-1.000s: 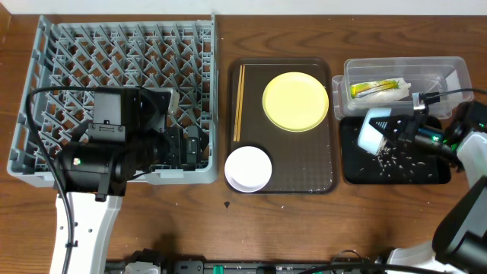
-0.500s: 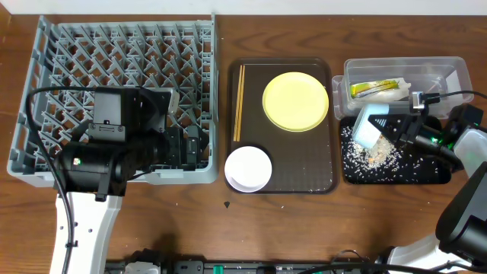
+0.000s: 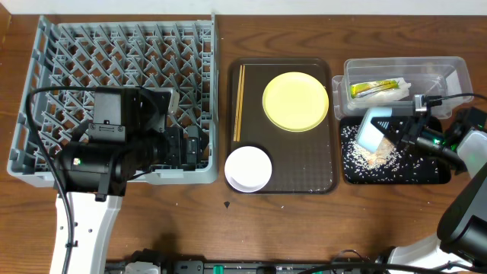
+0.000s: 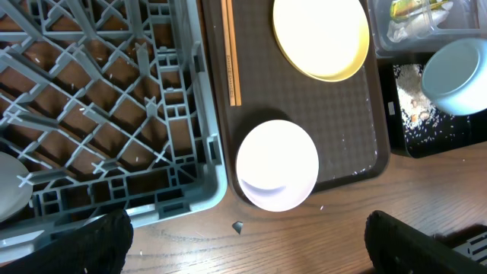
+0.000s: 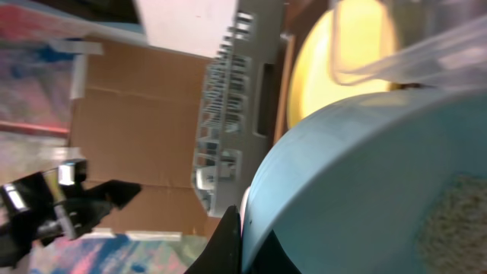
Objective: Sort waste into correct bins and load items into the dishwasher
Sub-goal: 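Tip the light-blue bowl over the black tray to pour out rice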
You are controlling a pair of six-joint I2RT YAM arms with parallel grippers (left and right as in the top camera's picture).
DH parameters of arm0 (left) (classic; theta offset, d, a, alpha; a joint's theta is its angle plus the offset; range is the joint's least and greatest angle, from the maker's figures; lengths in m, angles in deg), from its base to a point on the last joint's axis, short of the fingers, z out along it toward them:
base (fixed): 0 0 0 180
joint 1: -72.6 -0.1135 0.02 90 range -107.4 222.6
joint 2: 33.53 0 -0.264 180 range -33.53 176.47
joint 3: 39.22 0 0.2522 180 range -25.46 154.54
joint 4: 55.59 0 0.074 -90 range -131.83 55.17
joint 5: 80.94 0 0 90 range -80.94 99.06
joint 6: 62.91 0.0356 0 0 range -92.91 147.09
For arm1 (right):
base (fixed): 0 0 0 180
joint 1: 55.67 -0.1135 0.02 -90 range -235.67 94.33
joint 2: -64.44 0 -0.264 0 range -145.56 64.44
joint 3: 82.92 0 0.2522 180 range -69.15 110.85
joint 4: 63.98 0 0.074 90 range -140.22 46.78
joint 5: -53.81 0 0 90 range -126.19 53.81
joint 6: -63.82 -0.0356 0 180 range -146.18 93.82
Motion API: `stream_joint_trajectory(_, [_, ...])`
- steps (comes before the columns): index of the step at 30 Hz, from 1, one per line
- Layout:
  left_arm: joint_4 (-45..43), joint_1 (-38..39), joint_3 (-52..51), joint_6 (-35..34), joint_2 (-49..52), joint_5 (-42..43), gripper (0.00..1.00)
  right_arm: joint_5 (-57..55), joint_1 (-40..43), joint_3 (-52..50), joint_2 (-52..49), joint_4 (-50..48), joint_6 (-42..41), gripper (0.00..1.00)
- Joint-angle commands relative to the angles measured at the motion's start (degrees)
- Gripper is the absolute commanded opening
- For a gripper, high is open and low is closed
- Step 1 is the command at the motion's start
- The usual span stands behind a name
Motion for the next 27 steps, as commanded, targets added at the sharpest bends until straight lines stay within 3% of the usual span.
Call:
stream_joint_trajectory(1, [0.11, 0.2, 0.98, 0.96, 0.11, -0.33, 0.98, 3.82, 1.07, -0.15, -0.42, 2.4, 2.56, 0.01])
stream_joint_trajectory(3, [0.11, 0.2, 0.98, 0.98, 0.09, -0.33, 0.98, 1.84, 1.14, -0.15, -0.42, 2.27, 5.77, 0.01])
stream_joint_trajectory(5, [0.11, 0.2, 0.98, 0.98, 0.11, -0.33, 0.98, -0.39, 1.2, -0.15, -0.42, 2.97, 2.36, 0.01])
stream_joint_trajectory(8, [0.11, 0.2, 0.98, 0.96, 0.09, -0.33, 0.98, 1.97, 1.2, -0.15, -0.31, 3.82, 7.41, 0.01])
stream_joint_trajectory(10, [0.11, 0.2, 0.98, 0.96, 0.11, -0.33, 0.98, 2.21, 1.18, -0.15, -0.28, 4.48, 3.02, 0.01])
stream_joint_trajectory(13, [0.11, 0.2, 0.98, 0.98, 0.11, -0.33, 0.98, 5.22, 1.2, -0.13, 0.07, 5.49, 9.11, 0.01])
stream_joint_trajectory(15, [0.11, 0.2, 0.98, 0.98, 0.11, -0.31, 0.98, -4.5, 1.36, -0.13, -0.11, 1.86, -1.99, 0.01])
stream_joint_trajectory(16, [0.11, 0.2, 0.98, 0.98, 0.11, -0.33, 0.98, -4.09, 1.36, -0.15, -0.07, 2.99, -4.15, 0.01])
stream_joint_trajectory(18, [0.11, 0.2, 0.98, 0.96, 0.11, -0.33, 0.98, 1.92, 1.05, -0.13, 0.96, 7.32, 6.82, 0.01])
stream_joint_trajectory(19, [0.11, 0.2, 0.98, 0.98, 0.11, -0.33, 0.98, -0.02, 0.9, -0.13, 1.42, 6.54, 7.5, 0.01])
stream_joint_trajectory(21, [0.11, 0.2, 0.98, 0.98, 0.11, -0.33, 0.98, -9.11, 0.92, -0.11, 2.03, 3.61, -1.86, 0.01])
stream_joint_trajectory(27, [0.11, 0.2, 0.98, 0.98, 0.11, -0.33, 0.98, -17.14, 0.15, -0.11, 9.05, 1.81, -4.42, 0.01])
